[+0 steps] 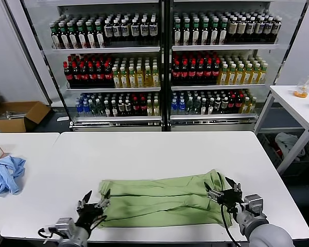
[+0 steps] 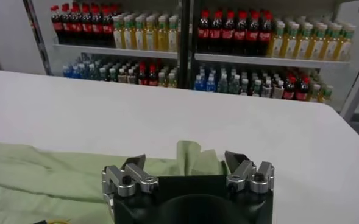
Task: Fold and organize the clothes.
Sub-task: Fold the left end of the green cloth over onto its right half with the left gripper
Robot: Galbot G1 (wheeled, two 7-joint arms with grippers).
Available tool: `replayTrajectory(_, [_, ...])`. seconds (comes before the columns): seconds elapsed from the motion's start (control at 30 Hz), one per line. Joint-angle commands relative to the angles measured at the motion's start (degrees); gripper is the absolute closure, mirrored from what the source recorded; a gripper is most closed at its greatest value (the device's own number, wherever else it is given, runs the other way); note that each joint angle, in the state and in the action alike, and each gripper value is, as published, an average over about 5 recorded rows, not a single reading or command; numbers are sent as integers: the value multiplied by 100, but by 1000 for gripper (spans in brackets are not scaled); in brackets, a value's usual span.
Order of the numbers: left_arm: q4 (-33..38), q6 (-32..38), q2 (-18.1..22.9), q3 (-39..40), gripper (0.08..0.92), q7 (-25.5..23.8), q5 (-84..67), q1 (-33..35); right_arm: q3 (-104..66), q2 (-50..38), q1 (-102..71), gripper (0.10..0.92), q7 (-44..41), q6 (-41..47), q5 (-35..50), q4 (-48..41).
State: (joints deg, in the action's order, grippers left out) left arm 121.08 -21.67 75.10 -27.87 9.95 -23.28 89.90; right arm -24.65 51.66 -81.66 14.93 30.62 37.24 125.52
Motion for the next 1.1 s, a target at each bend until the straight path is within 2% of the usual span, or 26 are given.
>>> replayTrajectory(0.03, [-390,93,316,653,226,136,754,-64,0,6,7,203,7,11,-5,12])
replayTrajectory(0.2, [-593,139,359,696,179,172,858,-144,-24,2,-6,203,14,16,-6,27])
replayTrajectory(0.57, [-988,241,425,608,196,258,891,-431,-43,-19,-40,203,18,21,-10,67])
replayTrajectory(0.67, [-1033,276,437,594,262,278,901,-425,-47,-44,-33,203,18,22,-3,74])
replayTrajectory(1.1, [-1152,358,478,533,642,254,824,-450,-38,-101,-9,203,20,28,20,110])
